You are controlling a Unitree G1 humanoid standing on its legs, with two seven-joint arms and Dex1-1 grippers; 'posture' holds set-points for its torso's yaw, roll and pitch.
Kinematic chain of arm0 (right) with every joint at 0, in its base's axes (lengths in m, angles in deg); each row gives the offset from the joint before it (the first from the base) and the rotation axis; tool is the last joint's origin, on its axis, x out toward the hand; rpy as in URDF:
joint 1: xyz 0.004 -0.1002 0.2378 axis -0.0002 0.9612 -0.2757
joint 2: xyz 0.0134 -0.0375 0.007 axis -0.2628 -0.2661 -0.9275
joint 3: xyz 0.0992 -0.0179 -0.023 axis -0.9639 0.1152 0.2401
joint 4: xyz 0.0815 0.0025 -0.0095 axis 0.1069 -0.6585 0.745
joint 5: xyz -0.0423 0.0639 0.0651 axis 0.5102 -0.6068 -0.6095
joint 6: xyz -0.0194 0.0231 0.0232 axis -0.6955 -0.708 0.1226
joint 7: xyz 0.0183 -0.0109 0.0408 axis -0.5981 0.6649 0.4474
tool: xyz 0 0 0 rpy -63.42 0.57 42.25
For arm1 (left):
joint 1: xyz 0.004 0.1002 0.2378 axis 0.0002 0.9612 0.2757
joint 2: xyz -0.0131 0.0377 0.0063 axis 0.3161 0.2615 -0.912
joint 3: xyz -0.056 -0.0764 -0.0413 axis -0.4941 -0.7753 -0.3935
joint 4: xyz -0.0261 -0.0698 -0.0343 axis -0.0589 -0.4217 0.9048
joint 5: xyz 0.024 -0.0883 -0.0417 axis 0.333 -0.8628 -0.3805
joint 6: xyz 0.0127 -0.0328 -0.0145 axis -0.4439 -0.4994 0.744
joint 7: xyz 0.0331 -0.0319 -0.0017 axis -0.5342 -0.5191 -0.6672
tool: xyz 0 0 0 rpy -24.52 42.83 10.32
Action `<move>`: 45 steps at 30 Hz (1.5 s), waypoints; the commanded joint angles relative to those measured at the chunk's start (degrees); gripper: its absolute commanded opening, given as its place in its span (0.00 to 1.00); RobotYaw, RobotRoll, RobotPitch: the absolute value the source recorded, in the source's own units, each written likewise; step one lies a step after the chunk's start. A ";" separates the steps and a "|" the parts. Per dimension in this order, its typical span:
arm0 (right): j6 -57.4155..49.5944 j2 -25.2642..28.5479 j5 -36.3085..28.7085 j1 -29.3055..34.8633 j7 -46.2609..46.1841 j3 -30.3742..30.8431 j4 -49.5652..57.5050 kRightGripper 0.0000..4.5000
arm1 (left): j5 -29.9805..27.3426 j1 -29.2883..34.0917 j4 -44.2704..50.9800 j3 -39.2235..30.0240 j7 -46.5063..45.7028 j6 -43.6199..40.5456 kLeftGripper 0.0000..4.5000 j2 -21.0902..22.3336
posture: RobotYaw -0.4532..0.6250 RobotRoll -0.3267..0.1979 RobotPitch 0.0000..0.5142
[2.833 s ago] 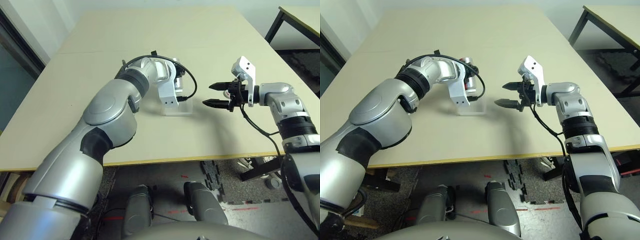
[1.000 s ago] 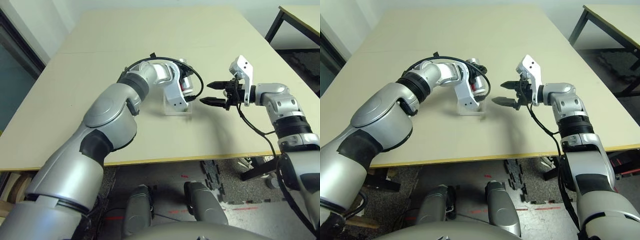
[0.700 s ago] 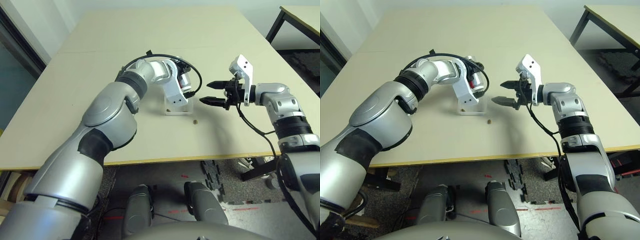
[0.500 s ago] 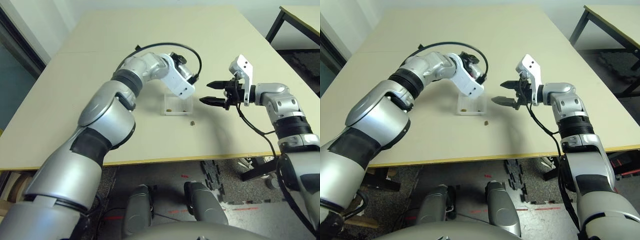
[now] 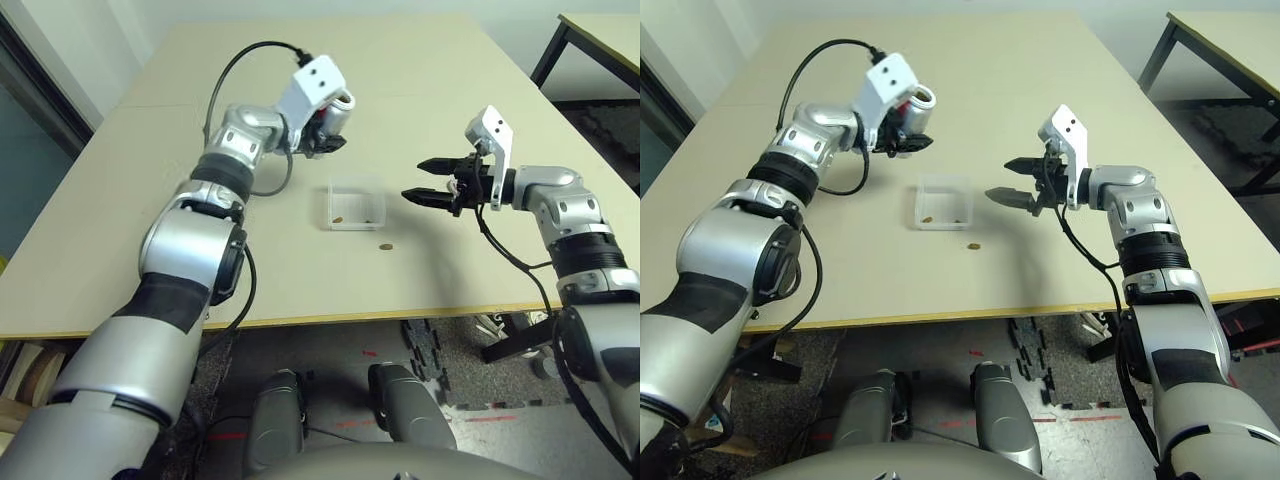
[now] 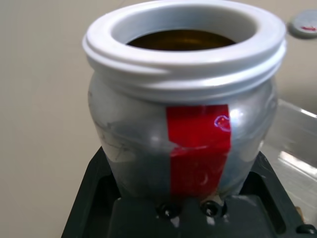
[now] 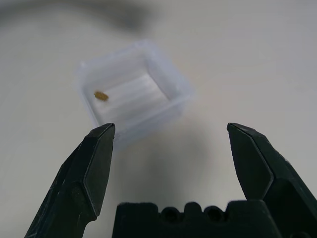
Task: Pour the medicine from the bottle into the box.
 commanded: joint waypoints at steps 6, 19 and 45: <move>3.58 0.60 2.31 -1.15 1.52 1.60 -3.00 1.00 | -8.31 8.51 17.89 -7.56 -8.69 -16.19 0.60 2.33 | 0.24 0.62 0.17; 5.12 0.42 3.55 -2.00 2.89 1.78 -4.72 1.00 | -14.13 20.67 32.01 -11.82 -19.25 -18.43 0.60 1.34 | 0.25 0.62 0.18; 4.99 -0.86 3.39 -2.76 3.19 1.57 -5.64 1.00 | -9.41 26.47 10.94 -8.97 -26.64 10.96 0.60 4.45 | 0.26 0.62 0.20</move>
